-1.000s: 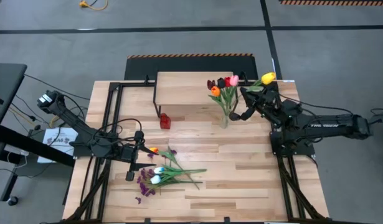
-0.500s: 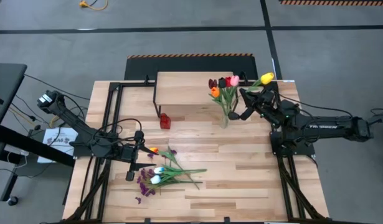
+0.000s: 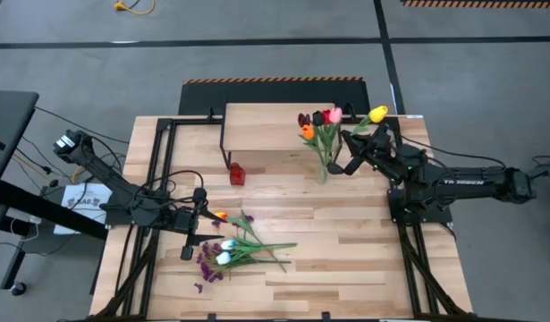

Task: Pick and place flowers into a vace then onto a shelf
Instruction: Put the yellow flower into the transparent vase

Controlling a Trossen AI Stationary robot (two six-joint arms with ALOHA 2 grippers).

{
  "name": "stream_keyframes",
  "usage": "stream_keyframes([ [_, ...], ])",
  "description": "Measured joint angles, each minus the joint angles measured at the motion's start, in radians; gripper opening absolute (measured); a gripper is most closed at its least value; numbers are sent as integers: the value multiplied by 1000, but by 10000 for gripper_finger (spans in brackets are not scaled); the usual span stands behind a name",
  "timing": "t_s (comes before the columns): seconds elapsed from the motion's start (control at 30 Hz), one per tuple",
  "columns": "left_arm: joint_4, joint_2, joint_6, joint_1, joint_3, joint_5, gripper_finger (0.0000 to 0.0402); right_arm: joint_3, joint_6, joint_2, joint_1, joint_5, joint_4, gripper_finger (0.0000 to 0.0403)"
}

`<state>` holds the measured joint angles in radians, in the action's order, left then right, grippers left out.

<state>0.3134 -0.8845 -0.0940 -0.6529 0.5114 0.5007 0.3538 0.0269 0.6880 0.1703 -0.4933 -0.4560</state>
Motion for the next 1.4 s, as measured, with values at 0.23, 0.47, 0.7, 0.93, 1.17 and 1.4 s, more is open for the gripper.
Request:
stream_keyframes([
  [0.23,0,0,0,0,0,0,171,0,37,0,0,3,47,9],
  [0.47,0,0,0,0,0,0,171,0,48,-2,-14,6,63,67],
  [0.7,0,0,0,0,0,0,171,1,76,-2,-13,43,154,103],
  [0.93,0,0,0,0,0,1,171,1,105,-2,-14,51,243,113],
  [1.17,0,0,1,0,0,1,171,2,106,-2,-13,70,301,113],
  [1.4,0,0,1,0,0,1,171,2,105,-2,-14,89,349,113],
])
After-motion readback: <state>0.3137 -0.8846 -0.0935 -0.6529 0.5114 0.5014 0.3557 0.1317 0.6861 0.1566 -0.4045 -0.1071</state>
